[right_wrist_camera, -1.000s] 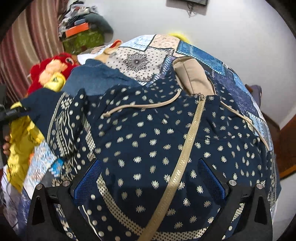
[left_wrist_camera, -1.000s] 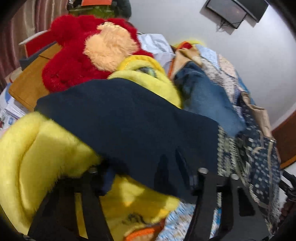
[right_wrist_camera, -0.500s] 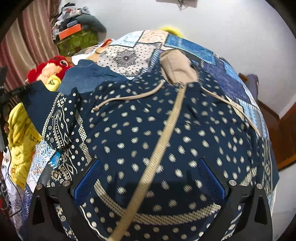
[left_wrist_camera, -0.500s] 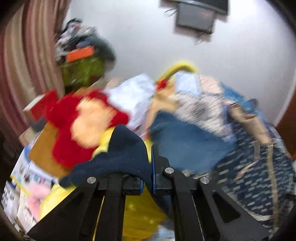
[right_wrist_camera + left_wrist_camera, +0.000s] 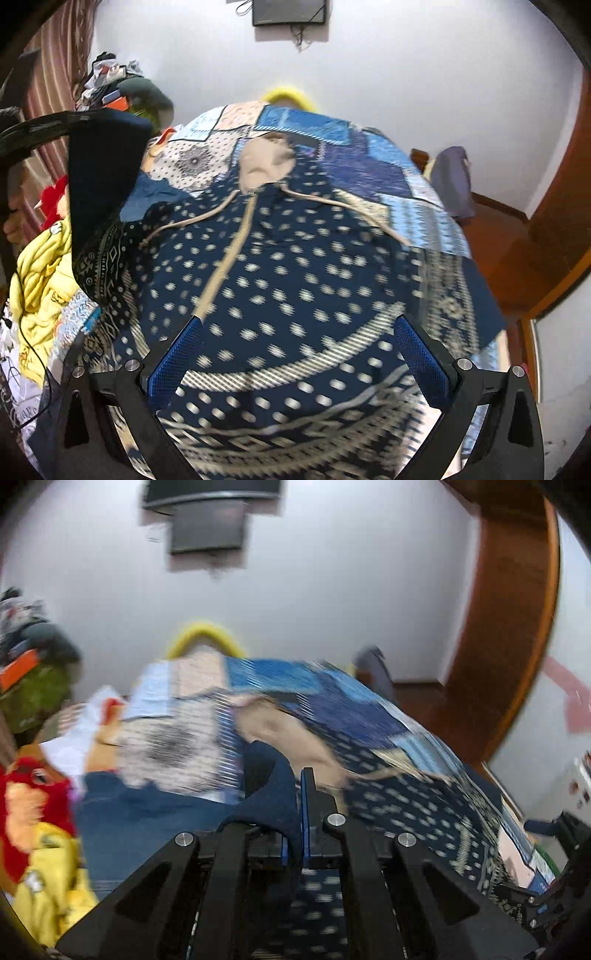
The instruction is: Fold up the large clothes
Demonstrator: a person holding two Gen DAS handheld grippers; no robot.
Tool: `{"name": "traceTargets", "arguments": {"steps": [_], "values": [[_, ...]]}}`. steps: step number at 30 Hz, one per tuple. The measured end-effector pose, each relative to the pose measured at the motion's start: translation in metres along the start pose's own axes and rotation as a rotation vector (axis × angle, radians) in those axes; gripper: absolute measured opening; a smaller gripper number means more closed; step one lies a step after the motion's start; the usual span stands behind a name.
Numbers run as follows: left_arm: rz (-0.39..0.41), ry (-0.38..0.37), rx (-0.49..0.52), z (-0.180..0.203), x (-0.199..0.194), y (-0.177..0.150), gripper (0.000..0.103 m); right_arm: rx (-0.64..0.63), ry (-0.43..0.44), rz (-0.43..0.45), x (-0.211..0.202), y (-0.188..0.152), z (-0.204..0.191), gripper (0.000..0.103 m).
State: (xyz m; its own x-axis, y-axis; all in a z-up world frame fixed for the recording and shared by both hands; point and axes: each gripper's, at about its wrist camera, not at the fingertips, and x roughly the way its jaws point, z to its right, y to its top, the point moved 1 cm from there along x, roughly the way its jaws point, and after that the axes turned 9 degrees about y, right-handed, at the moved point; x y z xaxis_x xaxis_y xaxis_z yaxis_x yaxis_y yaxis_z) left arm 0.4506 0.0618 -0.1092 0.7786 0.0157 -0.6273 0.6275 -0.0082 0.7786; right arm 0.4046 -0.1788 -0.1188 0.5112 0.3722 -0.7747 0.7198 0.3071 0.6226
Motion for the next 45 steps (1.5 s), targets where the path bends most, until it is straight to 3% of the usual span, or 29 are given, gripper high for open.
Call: {"name": "traceTargets", "arguments": {"steps": [7, 12, 14, 17, 18, 19, 21, 30, 34, 39, 44, 45], "values": [[-0.191, -0.161, 0.128, 0.117, 0.057, -0.053, 0.004, -0.013, -0.103, 0.003, -0.018, -0.031, 0.043, 0.103], [-0.284, -0.147, 0.266, 0.172, 0.071, -0.097, 0.005, 0.020, -0.129, -0.024, -0.022, -0.048, 0.068, 0.103], [-0.303, -0.135, 0.317, 0.180, 0.069, -0.108, 0.009, 0.030, -0.125, -0.035, -0.023, -0.052, 0.074, 0.103], [-0.310, -0.180, 0.345, 0.178, 0.056, -0.115, 0.035, 0.035, -0.125, -0.049, -0.023, -0.053, 0.076, 0.103], [-0.328, -0.225, 0.336, 0.174, 0.048, -0.117, 0.050, 0.037, -0.124, -0.048, -0.024, -0.052, 0.076, 0.103], [-0.334, -0.254, 0.321, 0.170, 0.040, -0.118, 0.056, 0.038, -0.119, -0.046, -0.024, -0.051, 0.074, 0.103], [-0.319, -0.266, 0.307, 0.159, 0.025, -0.120, 0.056, 0.039, -0.103, -0.039, -0.025, -0.047, 0.070, 0.103], [-0.243, -0.083, 0.161, 0.033, -0.013, -0.112, 0.061, -0.034, -0.004, -0.044, 0.001, -0.013, 0.016, 0.103], [-0.279, 0.035, 0.100, -0.022, 0.007, -0.120, 0.063, -0.137, 0.059, -0.088, 0.037, 0.002, -0.029, 0.103], [-0.346, 0.086, 0.068, -0.064, 0.035, -0.145, 0.063, -0.230, 0.112, -0.147, 0.082, 0.011, -0.075, 0.101], [-0.400, 0.080, 0.041, -0.078, 0.063, -0.166, 0.063, -0.301, 0.126, -0.238, 0.132, 0.016, -0.105, 0.082], [-0.405, 0.083, 0.040, -0.079, 0.065, -0.170, 0.063, -0.309, 0.118, -0.252, 0.140, 0.016, -0.108, 0.074]]}}
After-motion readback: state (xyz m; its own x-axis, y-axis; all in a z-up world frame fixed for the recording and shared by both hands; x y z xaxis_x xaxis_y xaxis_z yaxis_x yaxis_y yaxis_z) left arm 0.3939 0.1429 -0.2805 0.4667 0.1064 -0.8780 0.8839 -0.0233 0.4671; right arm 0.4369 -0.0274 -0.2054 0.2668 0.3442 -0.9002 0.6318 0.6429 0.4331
